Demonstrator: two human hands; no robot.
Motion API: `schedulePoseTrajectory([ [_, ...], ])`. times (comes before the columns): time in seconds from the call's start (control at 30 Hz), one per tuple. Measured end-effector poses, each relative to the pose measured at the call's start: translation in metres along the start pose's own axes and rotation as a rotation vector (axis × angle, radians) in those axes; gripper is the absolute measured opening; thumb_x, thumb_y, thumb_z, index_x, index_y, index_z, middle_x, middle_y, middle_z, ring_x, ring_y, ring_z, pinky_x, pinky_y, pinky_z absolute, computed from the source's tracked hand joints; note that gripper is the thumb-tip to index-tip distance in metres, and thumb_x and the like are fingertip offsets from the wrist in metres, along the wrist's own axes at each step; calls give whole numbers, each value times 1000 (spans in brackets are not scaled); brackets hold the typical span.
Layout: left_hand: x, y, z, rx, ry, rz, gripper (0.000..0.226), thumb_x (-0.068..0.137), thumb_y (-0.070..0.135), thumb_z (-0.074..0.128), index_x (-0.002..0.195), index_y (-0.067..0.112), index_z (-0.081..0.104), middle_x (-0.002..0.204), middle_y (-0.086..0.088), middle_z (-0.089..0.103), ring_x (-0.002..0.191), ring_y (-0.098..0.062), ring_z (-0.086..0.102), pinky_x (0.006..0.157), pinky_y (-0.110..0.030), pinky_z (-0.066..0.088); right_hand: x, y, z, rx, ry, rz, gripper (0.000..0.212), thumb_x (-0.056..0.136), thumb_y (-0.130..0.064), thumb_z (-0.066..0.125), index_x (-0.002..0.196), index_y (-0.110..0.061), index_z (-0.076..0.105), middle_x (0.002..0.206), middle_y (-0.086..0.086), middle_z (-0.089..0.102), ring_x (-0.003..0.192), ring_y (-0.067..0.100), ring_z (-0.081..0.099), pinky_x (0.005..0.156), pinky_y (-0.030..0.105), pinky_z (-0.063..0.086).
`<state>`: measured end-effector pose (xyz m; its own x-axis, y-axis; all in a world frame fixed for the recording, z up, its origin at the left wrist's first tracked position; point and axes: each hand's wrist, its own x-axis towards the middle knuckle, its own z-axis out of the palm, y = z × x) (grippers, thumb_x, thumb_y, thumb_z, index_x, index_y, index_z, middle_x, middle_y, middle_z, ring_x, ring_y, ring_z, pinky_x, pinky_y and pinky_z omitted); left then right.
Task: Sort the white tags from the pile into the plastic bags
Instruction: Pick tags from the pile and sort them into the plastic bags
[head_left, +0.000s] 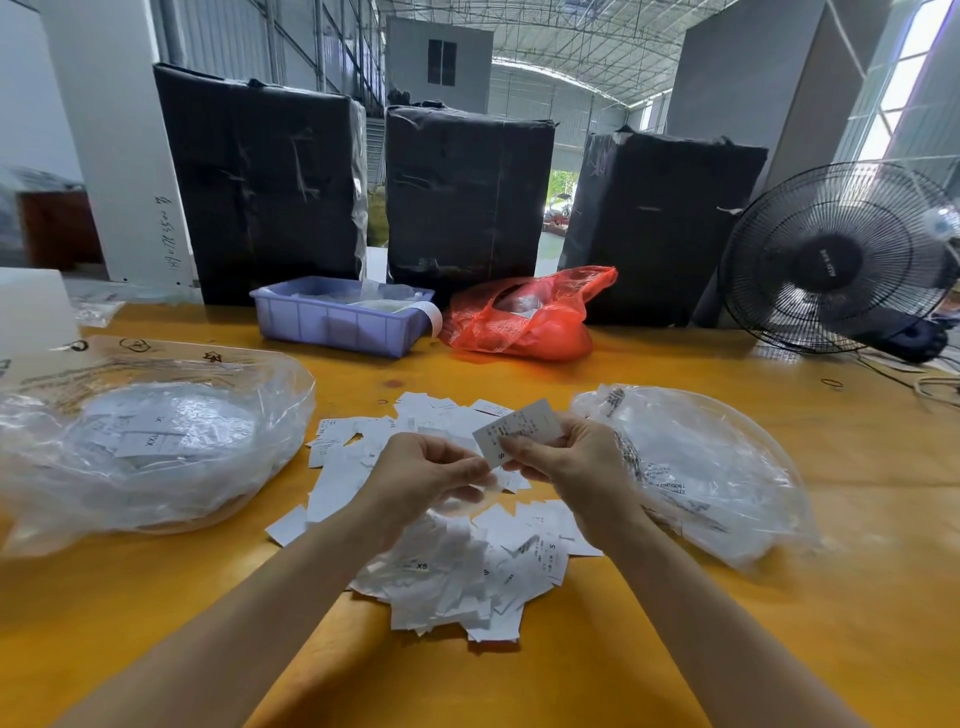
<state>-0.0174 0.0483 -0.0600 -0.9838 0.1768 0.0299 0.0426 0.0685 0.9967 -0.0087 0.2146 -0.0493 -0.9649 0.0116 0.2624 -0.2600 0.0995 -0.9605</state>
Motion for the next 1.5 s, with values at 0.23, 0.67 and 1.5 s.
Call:
schedulePoseTrajectory([
  [0.23,-1,2,-2,-23,-7,-15,13,73,17,73,81,7,72,80,-8,75,64,-16,68,79,-38,48,-1,0,1,-38,36,-29,12,82,-4,69,93,-3,65,80,13,70,64,17,65,60,25,51],
  [0.67,-1,3,-3,-43,14,-27,8,78,15,72,81,8,71,79,-7,75,63,-14,69,63,-27,49,0,2,1,-47,54,-49,15,83,-3,68,97,2,63,78,11,69,58,6,66,54,15,49],
  [1.5,-1,2,-3,-129,56,-77,13,83,12,67,87,0,71,67,-5,73,53,-12,68,52,-21,51,-2,-4,-2,101,-121,262,5,81,-8,70,81,-12,68,63,-2,69,58,10,64,65,24,50],
])
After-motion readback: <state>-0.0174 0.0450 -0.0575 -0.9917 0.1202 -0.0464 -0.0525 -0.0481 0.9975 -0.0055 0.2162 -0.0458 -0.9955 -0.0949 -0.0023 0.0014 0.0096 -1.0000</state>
